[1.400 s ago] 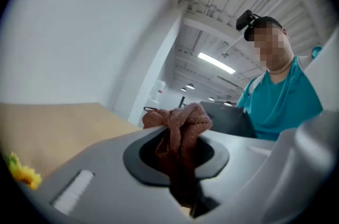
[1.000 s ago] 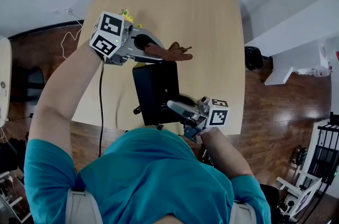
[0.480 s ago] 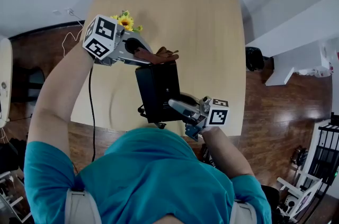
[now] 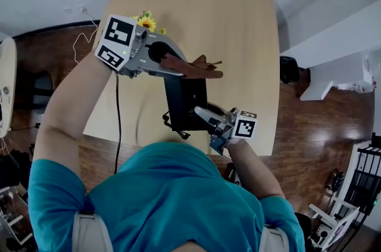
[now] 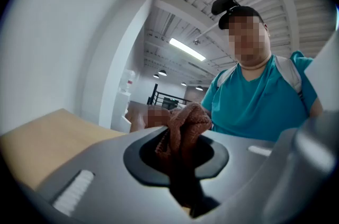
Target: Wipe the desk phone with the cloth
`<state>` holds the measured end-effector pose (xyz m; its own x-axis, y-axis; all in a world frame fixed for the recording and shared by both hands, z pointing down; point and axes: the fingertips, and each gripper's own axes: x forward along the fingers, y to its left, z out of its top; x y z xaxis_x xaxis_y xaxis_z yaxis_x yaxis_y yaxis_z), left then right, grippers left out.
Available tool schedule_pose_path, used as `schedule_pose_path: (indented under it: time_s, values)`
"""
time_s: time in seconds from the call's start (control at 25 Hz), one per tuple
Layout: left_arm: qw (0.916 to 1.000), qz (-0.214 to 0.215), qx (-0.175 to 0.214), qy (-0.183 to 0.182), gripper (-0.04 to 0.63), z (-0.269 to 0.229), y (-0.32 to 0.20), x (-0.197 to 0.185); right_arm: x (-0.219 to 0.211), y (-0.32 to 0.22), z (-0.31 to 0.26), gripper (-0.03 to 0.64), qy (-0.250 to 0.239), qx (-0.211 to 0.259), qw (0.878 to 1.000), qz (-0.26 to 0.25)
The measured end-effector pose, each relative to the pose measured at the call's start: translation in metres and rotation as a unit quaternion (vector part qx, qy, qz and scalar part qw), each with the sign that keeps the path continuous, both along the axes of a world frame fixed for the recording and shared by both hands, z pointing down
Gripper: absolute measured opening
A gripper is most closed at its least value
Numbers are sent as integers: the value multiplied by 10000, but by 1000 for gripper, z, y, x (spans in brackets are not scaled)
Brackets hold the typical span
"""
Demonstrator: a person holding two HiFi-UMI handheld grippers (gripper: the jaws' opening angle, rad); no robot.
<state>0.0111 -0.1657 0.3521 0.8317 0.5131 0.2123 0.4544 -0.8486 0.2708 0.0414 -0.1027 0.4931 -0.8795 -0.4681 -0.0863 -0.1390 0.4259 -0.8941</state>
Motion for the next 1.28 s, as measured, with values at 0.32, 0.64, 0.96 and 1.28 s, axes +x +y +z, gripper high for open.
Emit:
schedule_pose_path:
  time_s: [0.32, 0.64, 0.96, 1.28]
  values:
    - [9830, -1695, 8, 704, 69, 10, 17, -60, 28, -43, 76, 158, 211, -574, 9955, 720]
    - [9222, -3662, -861, 896, 69, 53, 18, -124, 18, -77, 128, 158, 564, -850, 9921, 726]
    - [9027, -4039, -1283, 742, 69, 79, 39, -156, 2, -84, 153, 158, 656, -706, 9932, 654]
    - [8976, -4110, -1416, 733, 69, 85, 35, -158, 21, -88, 171, 190, 1521, -517, 9809, 1094]
